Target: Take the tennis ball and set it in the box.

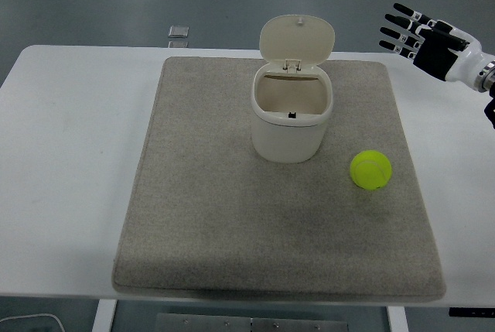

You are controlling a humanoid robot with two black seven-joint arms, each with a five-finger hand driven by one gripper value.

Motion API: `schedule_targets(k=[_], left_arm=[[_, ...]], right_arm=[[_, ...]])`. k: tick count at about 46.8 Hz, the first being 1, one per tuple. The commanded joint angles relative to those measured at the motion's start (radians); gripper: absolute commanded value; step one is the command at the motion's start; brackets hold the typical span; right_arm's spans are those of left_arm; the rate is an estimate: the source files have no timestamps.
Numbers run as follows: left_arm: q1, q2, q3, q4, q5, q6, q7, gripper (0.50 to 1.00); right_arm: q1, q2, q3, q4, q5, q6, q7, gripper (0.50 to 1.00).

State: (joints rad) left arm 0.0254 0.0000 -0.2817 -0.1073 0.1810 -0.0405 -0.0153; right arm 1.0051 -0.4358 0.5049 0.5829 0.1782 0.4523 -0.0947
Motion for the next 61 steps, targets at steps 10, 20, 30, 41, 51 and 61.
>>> schedule_targets(k=[10, 20, 30, 41, 51, 61], left_arm=[[-0.002, 0.000, 0.001, 0.000, 0.000, 0.001, 0.000, 0.992], [-0.002, 0.000, -0.001, 0.000, 0.000, 0.001, 0.000, 0.992], [-0.002, 0.000, -0.001, 0.000, 0.000, 0.001, 0.000, 0.992], [-0.002, 0.000, -0.001, 0.000, 0.000, 0.001, 0.000, 0.992], [-0.002, 0.000, -0.001, 0.000, 0.000, 0.001, 0.000, 0.992], [-0.002, 0.000, -0.001, 0.000, 0.000, 0.001, 0.000, 0.992]], right_arm=[[-0.016, 0.023, 0.000, 0.002, 0.000, 0.002, 0.000, 0.911], [-0.016, 0.017, -0.003, 0.002, -0.002, 0.002, 0.000, 0.911], [-0.014, 0.000, -0.008, 0.002, -0.019, 0.003, 0.000, 0.911], [-0.011, -0.015, -0.012, 0.003, -0.074, 0.025, -0.002, 0.911], [-0.006, -0.047, -0.016, 0.002, -0.138, 0.022, -0.002, 0.911], [-0.008, -0.069, -0.005, 0.009, -0.243, 0.057, -0.002, 0.911]])
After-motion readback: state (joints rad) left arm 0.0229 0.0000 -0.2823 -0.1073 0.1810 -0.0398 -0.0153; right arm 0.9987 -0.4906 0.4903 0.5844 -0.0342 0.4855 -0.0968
